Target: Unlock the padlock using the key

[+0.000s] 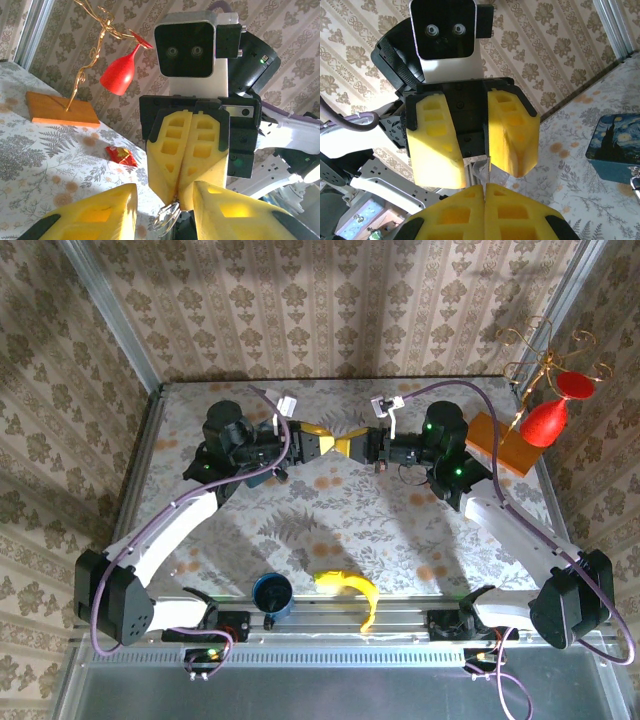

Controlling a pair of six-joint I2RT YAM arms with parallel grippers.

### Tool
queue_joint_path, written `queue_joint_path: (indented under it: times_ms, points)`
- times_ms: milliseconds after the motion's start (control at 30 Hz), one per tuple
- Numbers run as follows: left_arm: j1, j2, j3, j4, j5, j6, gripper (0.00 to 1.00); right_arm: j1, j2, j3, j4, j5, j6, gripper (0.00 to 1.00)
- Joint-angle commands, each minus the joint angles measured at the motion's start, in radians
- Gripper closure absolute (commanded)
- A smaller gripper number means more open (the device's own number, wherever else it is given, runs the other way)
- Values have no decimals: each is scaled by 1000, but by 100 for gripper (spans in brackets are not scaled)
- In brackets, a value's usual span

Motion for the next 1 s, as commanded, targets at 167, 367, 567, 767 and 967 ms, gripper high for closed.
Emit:
queue_joint_path:
  times_ms: [167,367,567,767,967]
  points:
    - [-5,9,-13,47,19,-13,81,10,7,20,44,-17,11,100]
    - [-5,6,-18,47,22,-8,99,10,3,20,45,-10,13,100]
    - [-6,-25,-24,11,23,83,100,11,-13,19,-9,26,-14,79]
    - [-6,-92,19,-185,-8,293,100,10,-69,6,-122,67,-80,51]
    - [-10,-118,114,-427,-67,476,100,10,-127,-33,-173,170,-109,46]
